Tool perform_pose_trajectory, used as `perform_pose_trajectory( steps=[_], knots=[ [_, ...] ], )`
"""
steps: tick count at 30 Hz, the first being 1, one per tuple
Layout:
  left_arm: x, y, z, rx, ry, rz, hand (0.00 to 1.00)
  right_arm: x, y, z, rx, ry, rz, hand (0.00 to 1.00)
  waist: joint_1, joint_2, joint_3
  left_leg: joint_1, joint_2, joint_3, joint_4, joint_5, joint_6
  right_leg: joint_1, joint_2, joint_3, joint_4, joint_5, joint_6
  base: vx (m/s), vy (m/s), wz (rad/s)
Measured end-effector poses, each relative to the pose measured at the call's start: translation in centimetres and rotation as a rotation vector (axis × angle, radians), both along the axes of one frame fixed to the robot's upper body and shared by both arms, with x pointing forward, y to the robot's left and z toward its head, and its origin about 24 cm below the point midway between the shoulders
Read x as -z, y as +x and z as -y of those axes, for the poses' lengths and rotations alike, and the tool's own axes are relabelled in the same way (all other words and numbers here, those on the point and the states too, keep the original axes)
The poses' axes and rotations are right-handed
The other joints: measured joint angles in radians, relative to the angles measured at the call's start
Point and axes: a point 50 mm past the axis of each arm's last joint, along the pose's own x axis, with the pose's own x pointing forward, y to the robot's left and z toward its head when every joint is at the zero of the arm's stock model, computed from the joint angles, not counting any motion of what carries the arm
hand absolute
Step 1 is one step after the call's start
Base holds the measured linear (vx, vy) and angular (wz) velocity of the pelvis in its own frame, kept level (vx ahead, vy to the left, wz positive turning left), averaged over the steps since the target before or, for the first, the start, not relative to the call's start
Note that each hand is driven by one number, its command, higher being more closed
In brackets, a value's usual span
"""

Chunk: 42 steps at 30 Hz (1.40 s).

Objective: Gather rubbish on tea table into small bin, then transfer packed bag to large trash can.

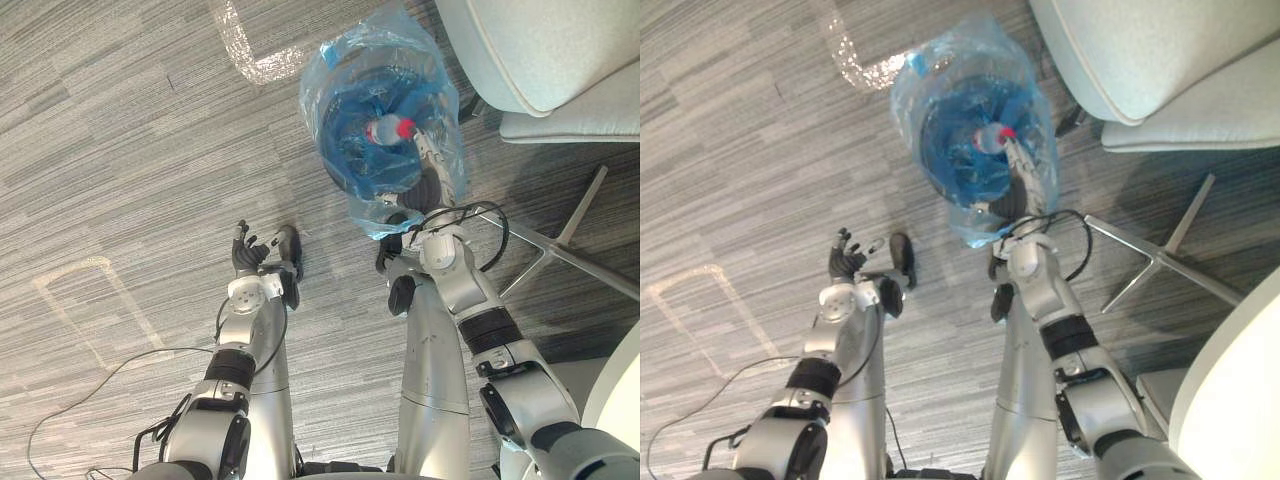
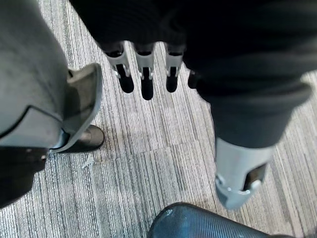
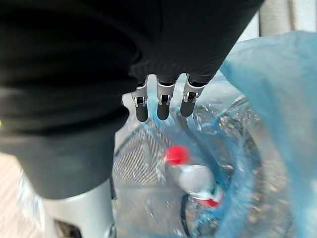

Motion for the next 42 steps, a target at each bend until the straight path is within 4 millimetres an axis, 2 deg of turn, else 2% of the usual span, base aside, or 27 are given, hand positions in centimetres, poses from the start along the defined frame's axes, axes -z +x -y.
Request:
perform_pose_trajectory(
  steps=[6, 9, 15, 18, 22, 23, 27, 42],
  knots=[
    [-0.1, 0.0, 0.0, 0.0, -0.001, 0.016, 0.0, 2.7, 0.6, 0.1, 0.045, -0.149, -0.097, 0.0, 0.0, 0.0, 0.0, -0.005, 0.0, 0.001, -0.019, 0.002, -0.002, -0.004, 0.0, -0.004, -0.016, 0.001, -0.001, -0.04, 0.014, 0.0],
    [-0.3, 0.1, 0.1, 0.003, 0.001, 0.022, 0.0, 3.3, 0.9, -0.1, 0.054, -0.181, -0.131, 0.0, 0.0, 0.001, -0.011, -0.025, 0.0, 0.001, -0.023, 0.002, -0.003, -0.026, 0.0, -0.005, -0.013, 0.001, -0.001, 0.0, 0.0, 0.0],
    [-0.3, 0.2, 0.3, 0.008, -0.014, 0.025, 0.0, 2.7, 1.6, -0.4, 0.068, -0.239, -0.128, 0.0, 0.003, 0.001, -0.017, -0.036, 0.0, 0.0, -0.024, 0.003, -0.005, -0.039, 0.0, -0.006, -0.006, 0.0, -0.002, 0.0, 0.0, 0.0],
    [-0.5, 0.2, 0.4, 0.01, -0.018, 0.038, 0.0, 3.1, 1.9, -0.3, 0.078, -0.264, -0.155, 0.0, 0.006, 0.001, -0.017, -0.041, -0.002, -0.001, -0.028, 0.006, -0.009, -0.045, -0.002, -0.007, -0.005, -0.001, -0.001, -0.03, 0.016, 0.03],
    [-0.9, 0.4, 0.6, 0.016, -0.017, 0.055, 0.0, 3.7, 2.2, -1.2, 0.052, -0.365, -0.186, 0.0, 0.008, 0.001, -0.017, -0.055, -0.003, -0.008, -0.032, 0.011, -0.016, -0.06, -0.002, -0.012, -0.001, -0.003, -0.004, -0.03, 0.014, 0.04],
    [-0.9, 0.4, 0.6, 0.017, -0.019, 0.058, 0.0, 3.8, 2.2, -1.6, 0.042, -0.388, -0.191, 1.0, 0.008, 0.001, -0.017, -0.057, -0.004, -0.007, -0.033, 0.012, -0.016, -0.064, -0.003, -0.012, 0.003, -0.005, -0.008, -0.01, 0.008, 0.05],
    [-1.2, 0.5, 0.7, 0.014, -0.036, 0.075, 0.0, 3.9, 2.3, -2.6, 0.018, -0.397, -0.196, 1.0, 0.01, 0.001, -0.018, -0.067, -0.005, -0.023, -0.032, 0.016, -0.024, -0.073, -0.003, -0.023, 0.015, -0.015, -0.014, -0.01, 0.006, 0.07],
    [-1.3, 0.5, 0.9, 0.017, -0.042, 0.078, 0.0, 3.6, 2.4, -2.6, 0.019, -0.391, -0.191, 1.0, 0.016, 0.001, -0.018, -0.068, -0.005, -0.04, -0.044, 0.032, -0.037, -0.07, -0.003, -0.039, 0.014, -0.016, -0.015, 0.0, 0.001, 0.01]
  ],
)
